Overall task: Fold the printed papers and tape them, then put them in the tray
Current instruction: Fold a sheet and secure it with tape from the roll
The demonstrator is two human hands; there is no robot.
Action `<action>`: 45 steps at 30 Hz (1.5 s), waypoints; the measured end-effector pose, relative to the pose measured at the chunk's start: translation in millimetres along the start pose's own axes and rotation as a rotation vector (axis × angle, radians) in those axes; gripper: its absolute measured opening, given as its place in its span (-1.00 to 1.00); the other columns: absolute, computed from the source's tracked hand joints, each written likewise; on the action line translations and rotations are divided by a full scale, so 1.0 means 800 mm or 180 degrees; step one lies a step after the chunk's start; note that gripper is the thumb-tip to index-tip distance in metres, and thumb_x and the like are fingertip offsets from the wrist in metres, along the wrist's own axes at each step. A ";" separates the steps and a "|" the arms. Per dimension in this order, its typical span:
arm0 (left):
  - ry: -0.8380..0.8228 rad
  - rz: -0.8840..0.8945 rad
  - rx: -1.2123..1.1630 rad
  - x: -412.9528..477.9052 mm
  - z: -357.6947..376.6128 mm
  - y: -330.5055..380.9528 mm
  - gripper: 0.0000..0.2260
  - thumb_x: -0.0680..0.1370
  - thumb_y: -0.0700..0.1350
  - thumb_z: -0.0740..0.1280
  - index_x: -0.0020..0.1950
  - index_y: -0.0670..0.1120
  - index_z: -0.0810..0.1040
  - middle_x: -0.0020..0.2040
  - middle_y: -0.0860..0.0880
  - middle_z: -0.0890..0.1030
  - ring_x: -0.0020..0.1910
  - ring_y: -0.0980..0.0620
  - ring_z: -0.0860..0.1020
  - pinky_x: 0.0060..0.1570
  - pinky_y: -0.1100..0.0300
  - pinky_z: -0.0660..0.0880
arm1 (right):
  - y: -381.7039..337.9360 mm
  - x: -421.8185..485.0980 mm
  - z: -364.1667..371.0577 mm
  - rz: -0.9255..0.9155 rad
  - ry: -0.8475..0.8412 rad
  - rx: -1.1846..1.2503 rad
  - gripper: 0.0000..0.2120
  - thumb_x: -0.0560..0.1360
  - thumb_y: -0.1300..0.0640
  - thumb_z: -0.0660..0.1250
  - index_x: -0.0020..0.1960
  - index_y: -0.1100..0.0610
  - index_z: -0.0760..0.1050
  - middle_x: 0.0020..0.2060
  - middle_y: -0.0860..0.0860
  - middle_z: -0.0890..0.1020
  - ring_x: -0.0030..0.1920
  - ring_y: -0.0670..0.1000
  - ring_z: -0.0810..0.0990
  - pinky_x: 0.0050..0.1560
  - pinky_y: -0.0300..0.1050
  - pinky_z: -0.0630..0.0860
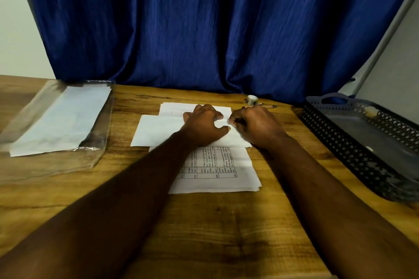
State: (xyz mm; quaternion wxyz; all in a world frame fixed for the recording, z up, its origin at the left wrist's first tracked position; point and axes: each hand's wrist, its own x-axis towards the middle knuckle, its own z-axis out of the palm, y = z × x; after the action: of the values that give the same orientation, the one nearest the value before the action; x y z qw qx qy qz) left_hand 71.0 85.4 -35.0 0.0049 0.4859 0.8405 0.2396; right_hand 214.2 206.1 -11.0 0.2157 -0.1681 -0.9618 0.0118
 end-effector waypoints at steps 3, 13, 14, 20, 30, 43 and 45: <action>0.0026 -0.0008 -0.0044 0.001 0.000 -0.001 -0.51 0.58 0.28 0.36 0.46 0.11 0.56 0.48 0.10 0.45 0.53 0.02 0.30 0.45 -0.14 0.18 | 0.000 0.000 -0.001 -0.0006 -0.0070 0.0008 -0.78 0.64 0.17 0.39 0.21 -0.04 0.72 0.08 -0.08 0.77 0.03 -0.02 0.69 0.04 0.05 0.67; 0.0053 0.0093 0.0035 0.001 0.003 -0.001 -0.54 0.60 0.25 0.34 0.44 0.10 0.56 0.47 0.07 0.45 0.50 0.01 0.30 0.40 -0.15 0.21 | 0.009 -0.008 -0.007 0.0126 -0.0467 0.0654 -0.80 0.55 0.27 0.39 0.04 0.02 0.70 0.01 -0.07 0.75 0.02 -0.02 0.70 0.10 0.08 0.68; 0.0052 0.0117 0.0028 0.001 0.002 0.000 -0.56 0.61 0.23 0.34 0.44 0.09 0.56 0.47 0.06 0.45 0.50 0.00 0.30 0.39 -0.15 0.21 | 0.011 -0.010 -0.006 0.0146 -0.0466 0.0737 -0.79 0.54 0.28 0.39 0.03 0.02 0.70 0.03 -0.08 0.75 0.06 -0.03 0.70 0.13 0.07 0.67; 0.0147 0.0128 -0.0248 0.002 -0.002 0.007 -0.82 0.65 0.06 0.39 0.24 0.09 0.59 0.33 0.05 0.50 0.41 -0.01 0.37 0.34 -0.10 0.22 | 0.025 -0.017 0.005 0.0625 0.0101 0.1407 -0.71 0.53 0.32 0.36 0.01 -0.04 0.71 -0.07 -0.21 0.73 -0.03 -0.28 0.65 -0.07 -0.41 0.48; 0.0500 0.0282 -0.0407 0.002 -0.001 0.005 -0.84 0.67 -0.19 0.26 0.08 0.10 0.50 0.01 0.14 0.60 0.09 0.04 0.50 0.12 0.00 0.16 | 0.017 -0.007 0.021 0.1618 0.0345 0.2330 -0.87 0.59 0.10 0.46 0.12 -0.06 0.62 -0.03 -0.10 0.71 0.02 -0.08 0.68 0.03 -0.13 0.60; 0.1410 0.0765 -0.0141 -0.012 -0.032 0.018 -0.79 0.71 -0.15 0.19 0.31 0.05 0.48 0.15 0.06 0.58 0.16 0.02 0.46 0.26 -0.03 0.23 | 0.012 -0.004 0.009 0.1480 0.0260 0.3716 -0.82 0.58 0.18 0.51 0.16 0.22 0.70 0.01 0.07 0.80 0.07 0.09 0.79 0.12 -0.01 0.69; 0.1363 0.0884 0.0044 -0.014 -0.032 0.021 -0.79 0.73 -0.07 0.18 0.33 0.03 0.51 0.20 0.03 0.60 0.22 0.00 0.47 0.34 -0.06 0.20 | 0.007 -0.005 0.006 0.1346 0.0358 0.3896 -0.80 0.59 0.20 0.49 0.17 0.27 0.69 0.02 0.12 0.80 0.07 0.13 0.79 0.13 0.01 0.70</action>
State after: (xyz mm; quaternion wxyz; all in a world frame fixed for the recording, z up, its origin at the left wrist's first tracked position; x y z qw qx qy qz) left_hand 84.3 72.4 -8.1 -0.2095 0.5349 0.7492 0.3297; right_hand 217.4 210.5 -17.4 0.3155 -0.2008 -0.7147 0.5911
